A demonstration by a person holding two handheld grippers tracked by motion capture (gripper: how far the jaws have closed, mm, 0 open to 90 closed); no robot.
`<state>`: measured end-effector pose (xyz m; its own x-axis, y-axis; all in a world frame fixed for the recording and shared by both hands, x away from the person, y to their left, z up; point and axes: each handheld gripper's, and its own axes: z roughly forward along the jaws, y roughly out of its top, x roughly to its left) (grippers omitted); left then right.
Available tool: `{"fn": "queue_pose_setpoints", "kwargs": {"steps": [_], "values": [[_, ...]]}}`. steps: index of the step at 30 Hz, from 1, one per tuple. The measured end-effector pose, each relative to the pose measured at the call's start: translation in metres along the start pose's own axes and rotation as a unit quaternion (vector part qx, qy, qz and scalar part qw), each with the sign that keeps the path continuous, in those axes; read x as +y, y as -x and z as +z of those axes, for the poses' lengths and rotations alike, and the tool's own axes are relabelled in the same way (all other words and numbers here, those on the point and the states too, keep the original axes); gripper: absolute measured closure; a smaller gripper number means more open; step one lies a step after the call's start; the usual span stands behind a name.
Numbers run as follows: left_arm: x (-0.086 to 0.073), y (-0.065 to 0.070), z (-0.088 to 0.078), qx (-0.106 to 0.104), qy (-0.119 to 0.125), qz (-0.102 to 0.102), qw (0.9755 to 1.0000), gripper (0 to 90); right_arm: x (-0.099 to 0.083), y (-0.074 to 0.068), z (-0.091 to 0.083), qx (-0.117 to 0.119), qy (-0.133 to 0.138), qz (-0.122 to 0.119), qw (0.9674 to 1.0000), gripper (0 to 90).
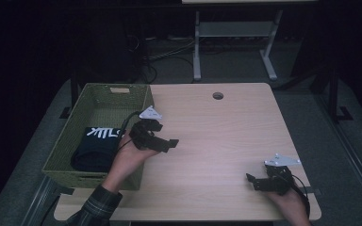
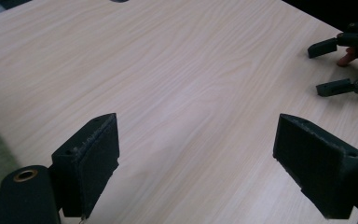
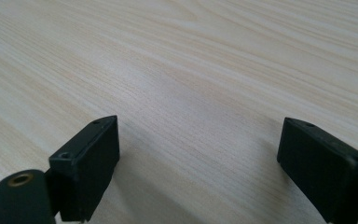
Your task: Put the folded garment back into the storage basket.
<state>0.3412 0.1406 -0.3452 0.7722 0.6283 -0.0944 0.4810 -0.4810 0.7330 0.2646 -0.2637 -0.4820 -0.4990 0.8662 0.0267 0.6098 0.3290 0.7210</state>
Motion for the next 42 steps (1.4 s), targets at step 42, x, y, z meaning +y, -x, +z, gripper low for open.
{"fn": "queue_pose_setpoints", "kwargs": {"steps": [42], "values": [[-0.078,0.042,0.114,0.008,-0.034,0.059,0.9977,12.8,0.0,0.0,0.0,0.0,0.0,0.002,1.0,12.6]]}}
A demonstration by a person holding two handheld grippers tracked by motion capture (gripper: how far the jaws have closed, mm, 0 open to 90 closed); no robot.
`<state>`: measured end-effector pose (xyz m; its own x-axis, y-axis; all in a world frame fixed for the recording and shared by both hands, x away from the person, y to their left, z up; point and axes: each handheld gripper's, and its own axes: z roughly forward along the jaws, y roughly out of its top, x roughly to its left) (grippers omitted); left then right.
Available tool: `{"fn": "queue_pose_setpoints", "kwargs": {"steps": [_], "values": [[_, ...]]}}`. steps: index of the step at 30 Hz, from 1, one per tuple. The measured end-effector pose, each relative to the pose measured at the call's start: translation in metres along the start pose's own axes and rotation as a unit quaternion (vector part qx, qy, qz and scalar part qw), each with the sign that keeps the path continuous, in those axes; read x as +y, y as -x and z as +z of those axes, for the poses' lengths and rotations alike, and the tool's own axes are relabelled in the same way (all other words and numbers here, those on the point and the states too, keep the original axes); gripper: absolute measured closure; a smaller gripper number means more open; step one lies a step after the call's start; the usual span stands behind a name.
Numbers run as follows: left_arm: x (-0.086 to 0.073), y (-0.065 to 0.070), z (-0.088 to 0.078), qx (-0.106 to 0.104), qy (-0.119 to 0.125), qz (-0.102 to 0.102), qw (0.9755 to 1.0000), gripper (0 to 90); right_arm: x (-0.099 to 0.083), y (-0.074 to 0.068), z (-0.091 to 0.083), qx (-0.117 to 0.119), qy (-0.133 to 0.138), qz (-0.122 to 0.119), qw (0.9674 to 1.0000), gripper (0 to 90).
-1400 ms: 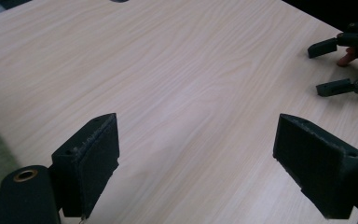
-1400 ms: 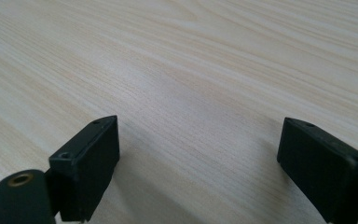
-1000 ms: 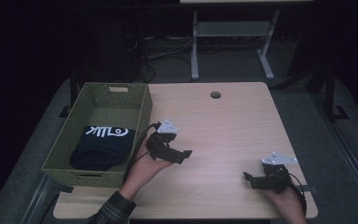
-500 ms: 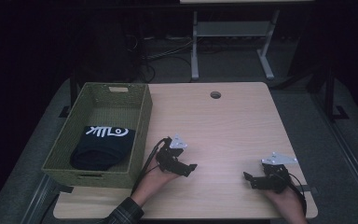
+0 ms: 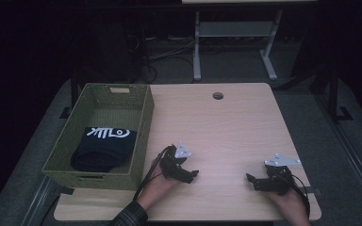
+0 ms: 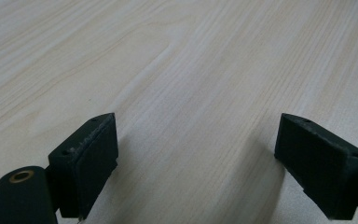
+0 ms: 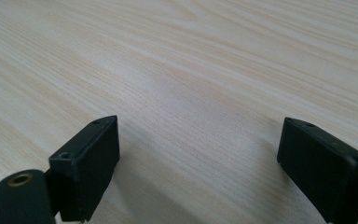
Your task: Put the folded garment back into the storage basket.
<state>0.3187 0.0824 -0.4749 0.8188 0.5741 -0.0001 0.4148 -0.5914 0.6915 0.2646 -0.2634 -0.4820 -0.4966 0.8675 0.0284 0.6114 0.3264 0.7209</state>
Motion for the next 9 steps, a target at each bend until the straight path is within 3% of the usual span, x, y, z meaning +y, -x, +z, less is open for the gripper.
{"fn": "queue_pose_setpoints", "kwargs": {"steps": [2,9], "values": [[-0.0042,0.0,-0.0001,0.001,0.016,0.001,0.9999,12.8,0.0,0.0,0.0,0.0,0.0,0.0,1.0,12.5],[-0.0049,0.0002,-0.0007,0.001,0.016,0.002,0.9999,12.9,0.0,0.0,0.0,0.0,0.0,0.0,1.0,12.5]]}}
